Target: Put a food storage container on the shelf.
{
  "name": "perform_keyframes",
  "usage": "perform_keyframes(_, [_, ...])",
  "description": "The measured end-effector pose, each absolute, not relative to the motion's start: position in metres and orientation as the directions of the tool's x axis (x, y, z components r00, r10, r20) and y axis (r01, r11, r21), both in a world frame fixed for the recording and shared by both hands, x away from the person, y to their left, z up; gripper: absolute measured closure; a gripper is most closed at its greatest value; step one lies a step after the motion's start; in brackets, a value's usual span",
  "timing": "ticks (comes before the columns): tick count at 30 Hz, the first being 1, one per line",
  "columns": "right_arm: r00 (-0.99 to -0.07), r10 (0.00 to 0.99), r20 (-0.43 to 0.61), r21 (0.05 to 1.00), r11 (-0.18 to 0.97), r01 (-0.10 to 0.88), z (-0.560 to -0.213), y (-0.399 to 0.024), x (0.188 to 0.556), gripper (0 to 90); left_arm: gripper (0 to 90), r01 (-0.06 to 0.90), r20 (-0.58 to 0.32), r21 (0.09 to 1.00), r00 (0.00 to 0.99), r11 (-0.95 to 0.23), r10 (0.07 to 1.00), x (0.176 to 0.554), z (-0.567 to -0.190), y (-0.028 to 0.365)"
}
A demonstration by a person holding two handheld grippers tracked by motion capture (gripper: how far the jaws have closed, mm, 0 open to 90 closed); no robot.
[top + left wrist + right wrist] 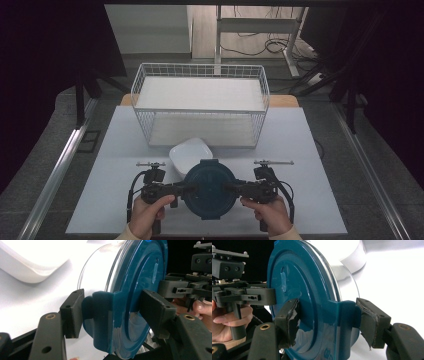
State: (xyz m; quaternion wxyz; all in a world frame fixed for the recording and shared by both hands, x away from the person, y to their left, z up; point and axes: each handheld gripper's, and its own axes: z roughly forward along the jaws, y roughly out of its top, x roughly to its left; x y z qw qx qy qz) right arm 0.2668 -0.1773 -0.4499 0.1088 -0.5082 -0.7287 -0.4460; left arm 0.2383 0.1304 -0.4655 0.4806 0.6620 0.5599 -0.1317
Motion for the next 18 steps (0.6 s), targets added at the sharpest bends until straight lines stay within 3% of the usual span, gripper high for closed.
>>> perform_keyframes(18, [-0.487,0.648,0.585,0.580,0.086,0.810,-0.410,-0.173,0.284,36.7,38.2,0.845,-0.699,0.528,0.374,0.088,0.609,0.258,-0.425,0.135])
